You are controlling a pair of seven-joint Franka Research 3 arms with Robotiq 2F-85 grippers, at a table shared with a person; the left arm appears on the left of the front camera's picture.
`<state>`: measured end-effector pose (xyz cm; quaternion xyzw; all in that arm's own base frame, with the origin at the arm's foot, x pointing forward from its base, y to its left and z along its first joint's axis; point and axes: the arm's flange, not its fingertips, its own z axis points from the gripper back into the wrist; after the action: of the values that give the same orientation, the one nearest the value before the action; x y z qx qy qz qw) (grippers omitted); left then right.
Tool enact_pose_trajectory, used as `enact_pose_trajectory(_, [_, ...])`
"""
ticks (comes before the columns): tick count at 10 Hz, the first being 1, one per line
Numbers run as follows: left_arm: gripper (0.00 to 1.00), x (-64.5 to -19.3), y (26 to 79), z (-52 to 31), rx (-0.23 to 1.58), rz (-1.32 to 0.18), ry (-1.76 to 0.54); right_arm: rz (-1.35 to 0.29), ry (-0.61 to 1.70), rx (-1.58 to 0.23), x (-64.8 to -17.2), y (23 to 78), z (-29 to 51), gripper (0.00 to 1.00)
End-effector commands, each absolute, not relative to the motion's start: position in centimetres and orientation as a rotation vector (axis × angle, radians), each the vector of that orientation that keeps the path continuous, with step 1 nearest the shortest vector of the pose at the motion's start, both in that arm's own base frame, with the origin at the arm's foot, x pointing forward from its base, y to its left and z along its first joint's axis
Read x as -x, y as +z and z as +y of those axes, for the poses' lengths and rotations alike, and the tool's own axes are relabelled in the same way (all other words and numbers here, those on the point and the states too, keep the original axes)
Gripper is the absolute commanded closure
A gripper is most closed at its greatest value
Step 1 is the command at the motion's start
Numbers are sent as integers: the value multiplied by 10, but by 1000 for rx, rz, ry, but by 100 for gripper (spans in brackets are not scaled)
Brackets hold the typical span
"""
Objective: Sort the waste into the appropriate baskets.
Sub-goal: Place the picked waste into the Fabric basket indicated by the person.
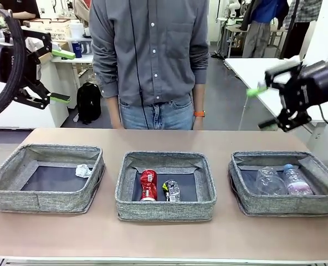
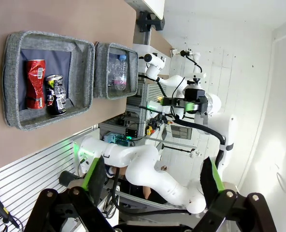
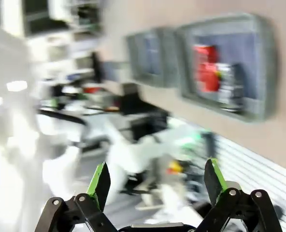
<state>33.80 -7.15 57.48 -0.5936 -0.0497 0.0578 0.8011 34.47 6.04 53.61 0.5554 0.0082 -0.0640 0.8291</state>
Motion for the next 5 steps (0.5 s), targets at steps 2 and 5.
enact_pose_trajectory(2, [0,-337,576,-70,1264,-96,123,-136,-198,-1446,-347,527,89,0])
enact_pose_trajectory(5, [0,-337,576,-70,1264,-96,123,-49,-230,-1430,-350,538,66,0])
